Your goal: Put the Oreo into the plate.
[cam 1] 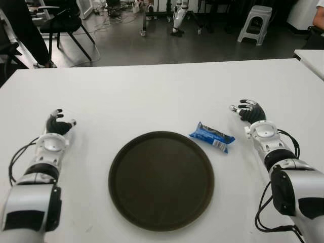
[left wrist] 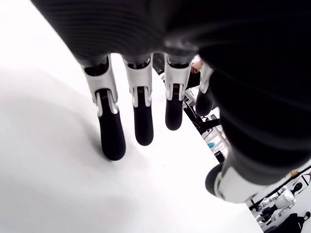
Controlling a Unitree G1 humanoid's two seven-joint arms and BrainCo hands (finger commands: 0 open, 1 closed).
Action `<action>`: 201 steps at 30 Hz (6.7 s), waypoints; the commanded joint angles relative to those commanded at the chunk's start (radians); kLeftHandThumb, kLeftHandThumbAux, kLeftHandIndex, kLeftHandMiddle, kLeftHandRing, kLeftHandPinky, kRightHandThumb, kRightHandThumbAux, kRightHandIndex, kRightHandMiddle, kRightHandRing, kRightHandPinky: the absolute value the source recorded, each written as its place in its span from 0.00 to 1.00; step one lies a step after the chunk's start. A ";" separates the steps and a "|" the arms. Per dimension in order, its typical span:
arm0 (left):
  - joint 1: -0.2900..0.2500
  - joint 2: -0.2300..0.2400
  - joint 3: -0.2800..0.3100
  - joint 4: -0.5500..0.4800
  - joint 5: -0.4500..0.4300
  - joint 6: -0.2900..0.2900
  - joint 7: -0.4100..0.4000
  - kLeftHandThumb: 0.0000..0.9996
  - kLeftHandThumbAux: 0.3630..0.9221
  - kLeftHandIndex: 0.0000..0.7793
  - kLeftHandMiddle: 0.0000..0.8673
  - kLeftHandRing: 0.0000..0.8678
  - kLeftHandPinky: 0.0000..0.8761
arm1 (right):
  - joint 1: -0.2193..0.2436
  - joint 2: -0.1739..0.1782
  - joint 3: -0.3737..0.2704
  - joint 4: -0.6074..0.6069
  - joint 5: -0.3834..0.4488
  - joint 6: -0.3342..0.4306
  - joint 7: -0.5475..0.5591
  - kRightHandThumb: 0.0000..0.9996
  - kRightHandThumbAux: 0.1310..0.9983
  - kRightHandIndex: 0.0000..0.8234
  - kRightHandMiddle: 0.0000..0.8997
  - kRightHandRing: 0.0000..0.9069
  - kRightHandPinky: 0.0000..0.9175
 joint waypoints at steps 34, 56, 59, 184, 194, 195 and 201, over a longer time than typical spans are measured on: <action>0.001 -0.004 -0.011 0.000 0.011 0.006 0.014 0.25 0.68 0.08 0.17 0.21 0.23 | -0.011 -0.005 0.087 -0.024 -0.069 -0.117 -0.076 0.26 0.66 0.16 0.22 0.24 0.27; 0.002 -0.004 -0.013 -0.002 0.009 0.006 0.014 0.22 0.66 0.08 0.17 0.21 0.24 | 0.000 -0.039 0.235 -0.077 -0.185 -0.316 -0.168 0.22 0.65 0.14 0.23 0.27 0.34; 0.003 -0.003 -0.010 -0.001 0.006 0.004 0.016 0.24 0.65 0.08 0.17 0.20 0.23 | 0.007 -0.038 0.252 -0.084 -0.195 -0.328 -0.166 0.23 0.66 0.13 0.22 0.26 0.32; -0.008 0.005 -0.044 -0.003 0.030 0.016 0.008 0.23 0.70 0.04 0.14 0.20 0.24 | 0.095 -0.193 0.460 -0.553 -0.466 0.043 -0.167 0.17 0.53 0.04 0.12 0.11 0.07; -0.008 0.003 -0.041 -0.004 0.027 0.012 0.004 0.25 0.68 0.05 0.15 0.20 0.25 | 0.095 -0.195 0.450 -0.556 -0.458 0.021 -0.214 0.17 0.53 0.04 0.13 0.10 0.05; -0.007 0.003 -0.041 -0.003 0.027 0.012 0.005 0.26 0.68 0.05 0.15 0.20 0.25 | 0.095 -0.195 0.448 -0.558 -0.456 0.020 -0.215 0.16 0.53 0.04 0.13 0.10 0.05; -0.008 -0.001 -0.044 -0.004 0.030 0.014 0.012 0.26 0.68 0.05 0.16 0.21 0.24 | 0.101 -0.197 0.438 -0.572 -0.447 0.013 -0.214 0.16 0.53 0.03 0.12 0.09 0.04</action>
